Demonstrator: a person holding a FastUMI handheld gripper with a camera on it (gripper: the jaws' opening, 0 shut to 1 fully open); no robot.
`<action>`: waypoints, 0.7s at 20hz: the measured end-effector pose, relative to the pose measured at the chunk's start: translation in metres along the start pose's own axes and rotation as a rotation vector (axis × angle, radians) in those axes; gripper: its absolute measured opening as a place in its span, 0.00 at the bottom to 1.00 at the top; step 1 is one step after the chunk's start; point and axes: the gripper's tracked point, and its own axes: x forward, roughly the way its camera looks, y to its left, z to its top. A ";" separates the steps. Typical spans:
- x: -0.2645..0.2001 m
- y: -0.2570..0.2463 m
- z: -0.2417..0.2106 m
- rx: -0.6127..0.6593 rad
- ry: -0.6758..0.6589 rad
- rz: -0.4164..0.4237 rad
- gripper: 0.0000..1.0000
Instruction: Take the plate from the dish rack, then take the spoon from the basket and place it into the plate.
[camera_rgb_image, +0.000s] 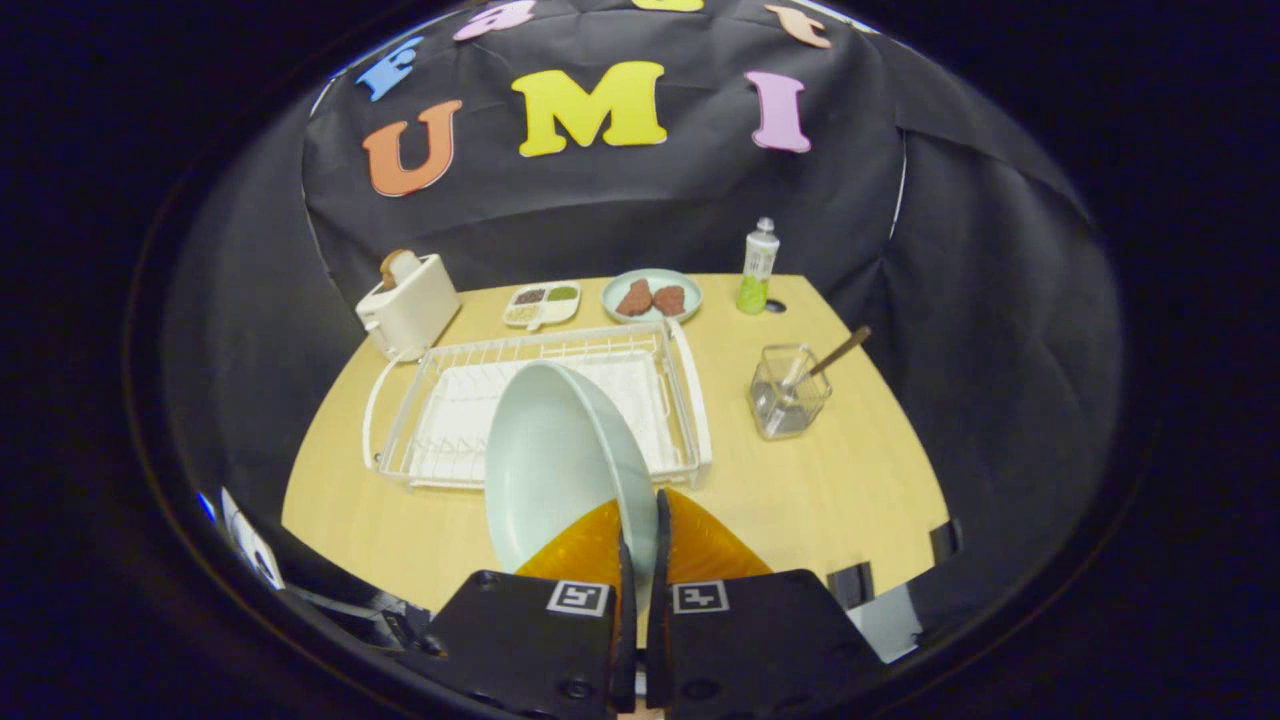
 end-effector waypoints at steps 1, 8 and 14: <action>0.007 0.000 -0.019 0.029 0.030 0.042 0.09; 0.060 -0.010 -0.091 0.048 0.158 0.126 0.09; 0.100 -0.028 -0.102 0.160 0.179 0.240 0.11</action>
